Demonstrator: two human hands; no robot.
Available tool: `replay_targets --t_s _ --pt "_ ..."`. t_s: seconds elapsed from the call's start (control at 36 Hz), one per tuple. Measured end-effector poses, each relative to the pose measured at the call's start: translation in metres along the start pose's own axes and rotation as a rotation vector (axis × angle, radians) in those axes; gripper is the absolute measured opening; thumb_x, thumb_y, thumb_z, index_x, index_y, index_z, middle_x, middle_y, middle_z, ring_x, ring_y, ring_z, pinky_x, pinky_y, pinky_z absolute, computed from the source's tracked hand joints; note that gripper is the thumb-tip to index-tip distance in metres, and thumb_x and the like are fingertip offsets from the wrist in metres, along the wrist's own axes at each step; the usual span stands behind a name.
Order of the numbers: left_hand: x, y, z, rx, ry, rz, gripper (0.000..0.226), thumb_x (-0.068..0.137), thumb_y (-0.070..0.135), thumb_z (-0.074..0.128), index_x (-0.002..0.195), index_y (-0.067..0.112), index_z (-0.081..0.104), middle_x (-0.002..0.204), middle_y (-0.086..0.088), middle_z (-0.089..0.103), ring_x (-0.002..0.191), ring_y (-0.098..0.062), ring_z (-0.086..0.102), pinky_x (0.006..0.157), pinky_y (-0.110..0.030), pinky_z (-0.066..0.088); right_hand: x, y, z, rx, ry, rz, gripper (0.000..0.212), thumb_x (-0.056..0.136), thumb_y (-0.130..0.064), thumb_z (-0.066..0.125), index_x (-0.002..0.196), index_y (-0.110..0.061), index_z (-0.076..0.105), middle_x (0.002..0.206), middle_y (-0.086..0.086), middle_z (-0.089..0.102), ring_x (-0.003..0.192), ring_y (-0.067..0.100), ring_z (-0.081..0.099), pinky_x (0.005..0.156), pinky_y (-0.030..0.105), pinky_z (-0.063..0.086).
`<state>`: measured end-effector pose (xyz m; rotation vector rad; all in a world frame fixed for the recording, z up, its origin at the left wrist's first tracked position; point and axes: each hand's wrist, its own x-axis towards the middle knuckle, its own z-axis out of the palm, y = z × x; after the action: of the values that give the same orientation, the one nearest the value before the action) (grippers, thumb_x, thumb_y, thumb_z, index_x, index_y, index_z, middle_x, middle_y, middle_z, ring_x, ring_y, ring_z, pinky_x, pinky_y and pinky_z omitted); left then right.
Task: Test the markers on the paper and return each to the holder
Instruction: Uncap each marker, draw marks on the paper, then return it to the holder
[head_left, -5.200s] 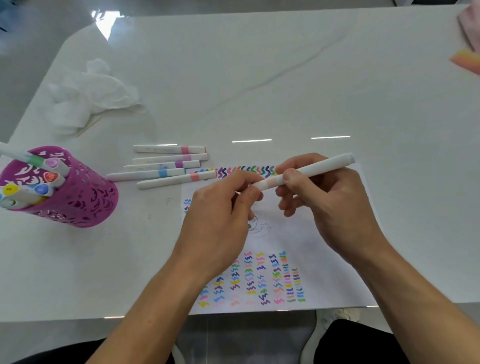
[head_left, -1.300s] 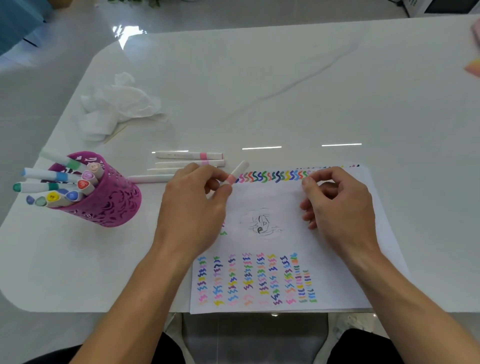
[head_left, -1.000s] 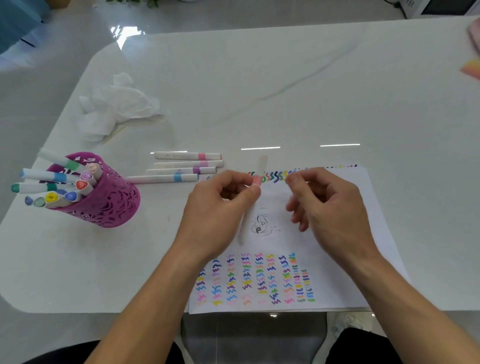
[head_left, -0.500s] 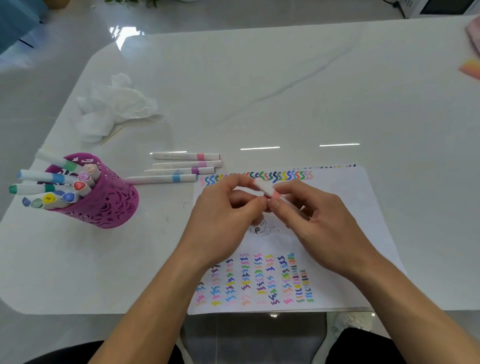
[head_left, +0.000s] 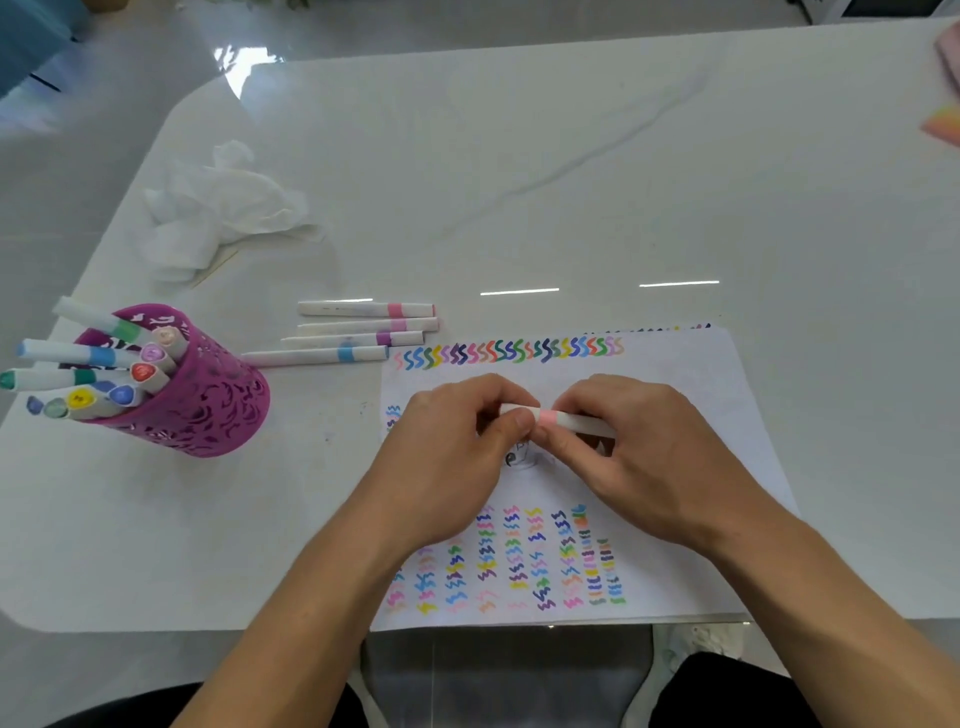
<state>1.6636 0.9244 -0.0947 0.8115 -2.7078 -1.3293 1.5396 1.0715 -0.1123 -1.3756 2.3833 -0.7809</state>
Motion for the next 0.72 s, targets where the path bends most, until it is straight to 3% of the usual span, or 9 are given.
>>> replay_targets --t_s 0.11,0.25,0.42,0.5,0.58,0.67,0.72 --pt "0.001 0.0 0.001 0.031 -0.007 0.027 0.017 0.1 0.029 0.057 0.1 0.035 0.073 0.081 0.018 0.07 0.083 0.004 0.06 0.07 -0.009 0.043 -0.002 0.001 0.001 -0.028 -0.021 0.002 0.037 0.097 -0.06 0.048 0.088 -0.027 0.064 0.071 -0.012 0.058 0.062 0.009 0.053 0.057 0.029 0.039" --pt "0.001 0.001 0.002 -0.046 0.059 0.019 0.018 0.098 0.024 0.061 0.094 0.031 0.077 0.072 0.015 0.071 0.076 0.002 0.065 0.069 -0.012 0.049 -0.004 0.0 0.002 -0.044 0.028 -0.014 0.047 0.1 -0.065 0.039 0.084 -0.025 0.058 0.058 -0.009 0.051 0.055 0.016 0.051 0.054 0.035 0.043" --pt "0.0 0.002 0.006 -0.128 0.074 -0.019 0.018 0.097 0.021 0.063 0.094 0.03 0.079 0.068 0.015 0.07 0.069 0.001 0.065 0.061 -0.007 0.044 -0.004 0.0 0.003 -0.096 0.038 -0.015 0.054 0.095 -0.07 0.03 0.077 -0.025 0.052 0.049 -0.006 0.042 0.047 0.016 0.045 0.048 0.032 0.036" --pt "0.001 0.002 0.004 -0.141 0.124 -0.049 0.015 0.095 0.022 0.067 0.094 0.03 0.079 0.074 0.018 0.072 0.071 0.005 0.066 0.067 -0.011 0.05 -0.004 0.002 0.0 -0.095 0.039 0.022 0.061 0.095 -0.076 0.031 0.07 -0.023 0.046 0.047 -0.005 0.04 0.045 0.014 0.044 0.048 0.031 0.033" --pt "0.002 0.001 0.0 -0.137 0.133 -0.043 0.012 0.092 0.024 0.07 0.092 0.033 0.079 0.072 0.024 0.07 0.064 0.009 0.062 0.062 -0.005 0.043 -0.003 0.004 -0.005 -0.059 0.047 0.064 0.061 0.093 -0.074 0.035 0.066 -0.019 0.044 0.047 -0.003 0.043 0.046 0.016 0.045 0.05 0.033 0.035" --pt "0.003 0.001 0.001 -0.125 0.138 -0.041 0.011 0.092 0.027 0.07 0.093 0.034 0.078 0.073 0.027 0.069 0.067 0.009 0.063 0.063 -0.005 0.044 -0.002 0.007 -0.011 0.058 0.071 0.111 0.053 0.095 -0.068 0.041 0.073 -0.02 0.053 0.051 -0.003 0.049 0.049 0.016 0.049 0.051 0.034 0.035" --pt "0.003 0.001 0.003 -0.096 0.178 -0.048 0.01 0.091 0.029 0.071 0.093 0.036 0.078 0.074 0.023 0.069 0.073 0.009 0.063 0.064 -0.006 0.045 -0.002 0.011 -0.014 0.147 0.071 0.161 0.037 0.101 -0.057 0.044 0.09 -0.025 0.059 0.056 -0.004 0.054 0.053 0.013 0.05 0.055 0.035 0.037"
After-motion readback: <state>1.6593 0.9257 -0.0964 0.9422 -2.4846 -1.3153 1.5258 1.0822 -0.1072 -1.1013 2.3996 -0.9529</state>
